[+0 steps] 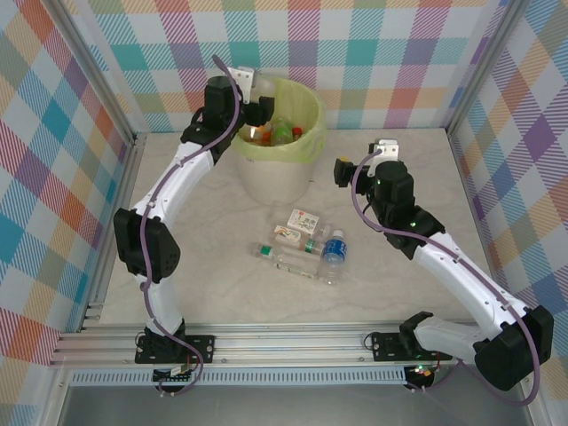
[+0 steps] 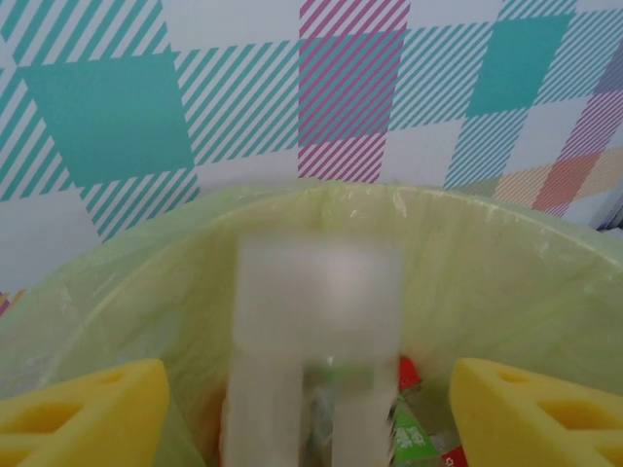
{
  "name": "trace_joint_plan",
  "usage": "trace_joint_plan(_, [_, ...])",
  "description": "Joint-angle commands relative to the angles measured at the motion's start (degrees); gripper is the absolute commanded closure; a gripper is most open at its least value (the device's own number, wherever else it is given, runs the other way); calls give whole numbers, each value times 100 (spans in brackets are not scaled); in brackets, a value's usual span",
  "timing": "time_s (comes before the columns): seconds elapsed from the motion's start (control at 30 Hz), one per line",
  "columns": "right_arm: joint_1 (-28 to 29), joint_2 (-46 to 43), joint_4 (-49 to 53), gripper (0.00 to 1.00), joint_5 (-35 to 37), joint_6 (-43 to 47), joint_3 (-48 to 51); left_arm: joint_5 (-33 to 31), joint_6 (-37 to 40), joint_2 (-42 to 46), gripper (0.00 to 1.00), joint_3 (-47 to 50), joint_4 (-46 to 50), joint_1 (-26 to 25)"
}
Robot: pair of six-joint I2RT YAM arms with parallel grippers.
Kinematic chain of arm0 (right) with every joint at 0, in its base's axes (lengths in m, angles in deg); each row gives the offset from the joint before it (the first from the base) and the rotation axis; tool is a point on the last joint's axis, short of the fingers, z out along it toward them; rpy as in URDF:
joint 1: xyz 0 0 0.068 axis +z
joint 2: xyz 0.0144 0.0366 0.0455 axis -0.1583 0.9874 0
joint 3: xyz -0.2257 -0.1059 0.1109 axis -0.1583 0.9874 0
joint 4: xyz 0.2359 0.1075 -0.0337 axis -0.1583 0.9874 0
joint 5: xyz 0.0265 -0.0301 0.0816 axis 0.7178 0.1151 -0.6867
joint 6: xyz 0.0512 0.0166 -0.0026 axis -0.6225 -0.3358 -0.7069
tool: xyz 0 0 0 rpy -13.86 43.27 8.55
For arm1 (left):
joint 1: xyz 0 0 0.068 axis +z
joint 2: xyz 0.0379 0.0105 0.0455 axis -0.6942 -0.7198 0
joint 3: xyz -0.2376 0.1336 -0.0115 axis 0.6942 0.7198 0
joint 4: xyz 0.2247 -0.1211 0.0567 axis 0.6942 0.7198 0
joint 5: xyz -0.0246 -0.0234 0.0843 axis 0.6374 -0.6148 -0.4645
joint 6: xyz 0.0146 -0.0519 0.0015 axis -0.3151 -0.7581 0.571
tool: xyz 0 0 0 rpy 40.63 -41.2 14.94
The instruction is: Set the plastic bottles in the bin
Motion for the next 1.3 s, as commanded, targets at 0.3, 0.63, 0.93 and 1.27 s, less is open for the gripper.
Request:
trace_joint_plan(0.3, [22, -118, -37, 0, 113, 98, 49, 209, 239, 499, 9, 379, -54, -3])
trace_joint_plan(0.63, [22, -18, -15, 0, 64, 93, 15, 555, -393, 824, 4, 296, 137, -3])
trace_joint_plan(0.93, [22, 46, 671, 0, -1822, 520, 62, 1080, -1460, 1562, 0, 612, 167, -12])
trace_joint_plan(1.27, [52, 478, 1864, 0, -4100, 722, -133, 133, -2324, 2648, 0, 1865, -768, -13])
